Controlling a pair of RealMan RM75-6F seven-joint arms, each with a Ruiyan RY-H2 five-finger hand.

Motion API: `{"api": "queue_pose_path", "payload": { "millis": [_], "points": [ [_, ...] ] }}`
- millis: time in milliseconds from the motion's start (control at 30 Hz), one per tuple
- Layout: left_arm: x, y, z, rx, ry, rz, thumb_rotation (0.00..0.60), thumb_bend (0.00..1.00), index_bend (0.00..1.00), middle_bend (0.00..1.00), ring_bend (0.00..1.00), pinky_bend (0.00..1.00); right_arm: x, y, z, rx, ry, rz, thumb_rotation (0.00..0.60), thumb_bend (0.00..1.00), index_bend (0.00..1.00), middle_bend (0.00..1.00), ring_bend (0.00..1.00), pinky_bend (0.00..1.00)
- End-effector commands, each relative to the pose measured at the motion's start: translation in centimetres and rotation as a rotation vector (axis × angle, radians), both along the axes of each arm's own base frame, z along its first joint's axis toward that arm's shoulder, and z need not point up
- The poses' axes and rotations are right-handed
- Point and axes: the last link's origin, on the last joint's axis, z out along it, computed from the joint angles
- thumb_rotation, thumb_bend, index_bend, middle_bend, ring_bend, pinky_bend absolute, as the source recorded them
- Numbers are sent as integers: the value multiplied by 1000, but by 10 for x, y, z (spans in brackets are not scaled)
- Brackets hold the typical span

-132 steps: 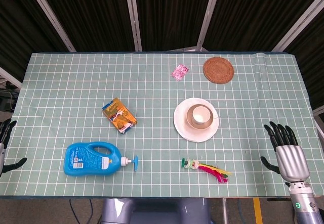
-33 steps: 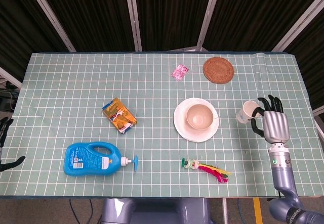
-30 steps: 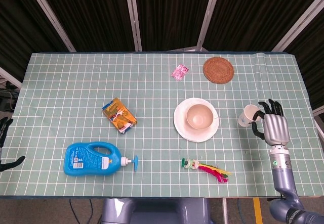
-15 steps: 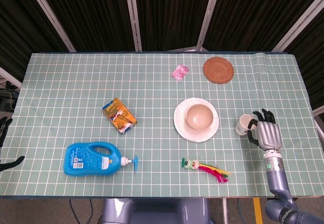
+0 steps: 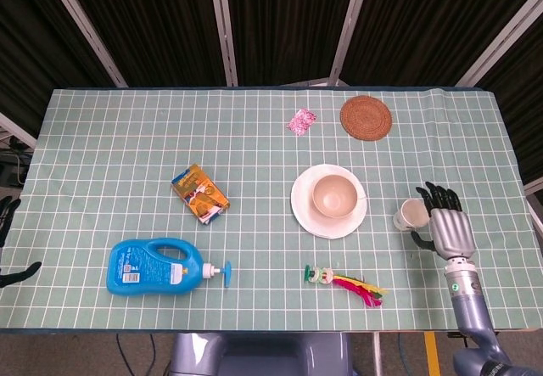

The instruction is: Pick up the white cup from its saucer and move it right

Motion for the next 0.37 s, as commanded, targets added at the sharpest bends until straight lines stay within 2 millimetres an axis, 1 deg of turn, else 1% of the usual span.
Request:
{"api": "queue_pose_path", "payload": {
  "millis": [33, 133, 233, 367],
  "points": [
    [0, 0, 0, 1, 0, -1, 600, 0, 0, 0, 0, 0, -1, 12, 13, -16, 19, 4, 600, 153, 42, 0, 0, 0],
    [0, 0, 0, 2, 1, -1, 600, 0, 0, 0, 0, 0, -5, 27, 27, -36, 38, 27, 600, 147, 7, 0, 0, 0],
    [-2, 1, 0, -1, 7, 4, 600, 0, 0, 0, 0, 0, -9, 46, 39, -56, 71, 63, 600, 130, 0, 0, 0, 0],
    [-2, 1, -2, -3, 16, 5, 600, 0, 0, 0, 0, 0, -11, 65, 49, -60, 79, 109, 600, 113, 0, 0, 0, 0]
  ]
}}
